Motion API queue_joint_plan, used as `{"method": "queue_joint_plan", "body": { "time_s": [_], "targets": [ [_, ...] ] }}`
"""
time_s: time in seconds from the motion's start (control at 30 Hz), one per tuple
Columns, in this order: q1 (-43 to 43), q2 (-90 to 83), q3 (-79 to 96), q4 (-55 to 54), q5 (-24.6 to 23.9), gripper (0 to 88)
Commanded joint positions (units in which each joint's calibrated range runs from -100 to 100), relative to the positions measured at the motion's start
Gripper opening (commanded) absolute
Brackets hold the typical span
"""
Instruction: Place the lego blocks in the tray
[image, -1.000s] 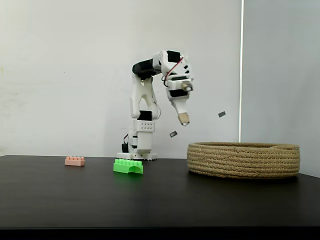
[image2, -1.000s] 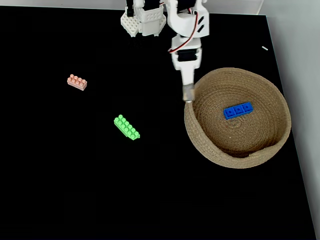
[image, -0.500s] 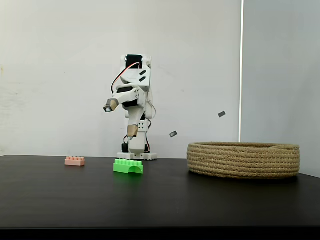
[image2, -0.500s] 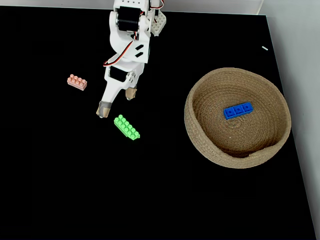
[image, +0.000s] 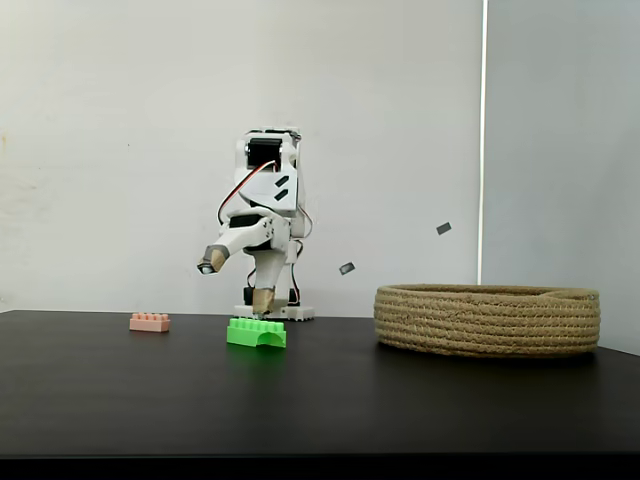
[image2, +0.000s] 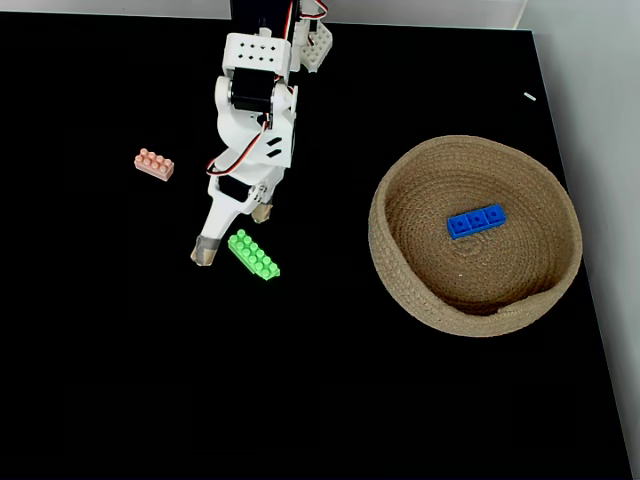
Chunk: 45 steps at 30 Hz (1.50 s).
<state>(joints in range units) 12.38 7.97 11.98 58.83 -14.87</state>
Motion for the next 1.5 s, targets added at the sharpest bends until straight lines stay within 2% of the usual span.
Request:
{"method": "queue_joint_plan", "body": {
  "time_s": [0.0, 0.17, 0.4, 0.5, 0.6, 0.63, 0.67, 0.8, 0.9, 1.0, 1.07, 1.33, 1.47],
  "targets": [
    [0.5, 0.6, -2.1, -1.2, -0.4, 50.7],
    [0.7, 2.3, -2.8, -3.2, 0.0, 47.6],
    [0.7, 6.9, -7.2, -4.6, 0.9, 38.8],
    [0.6, 8.0, -7.6, -6.2, 2.8, 27.4],
    [0.6, 8.1, -7.6, -7.8, 5.0, 12.2],
    [0.5, 8.0, -7.8, -7.9, 5.3, 1.8],
    [0.4, 7.8, -7.9, -7.9, 5.2, 0.3],
    [-0.1, 4.8, -8.3, -6.3, 5.4, 0.2],
    [-1.5, 1.3, -11.3, 0.0, 5.2, 0.2],
    [-4.1, -1.4, -13.4, 8.3, 1.0, 0.2],
    [-8.4, -4.5, -11.2, 9.3, -0.6, 0.2],
    [-27.3, -18.3, -5.6, 4.3, -2.2, 0.2],
    [-35.3, -20.6, 1.8, -5.6, -0.9, 0.3]
  ]
}}
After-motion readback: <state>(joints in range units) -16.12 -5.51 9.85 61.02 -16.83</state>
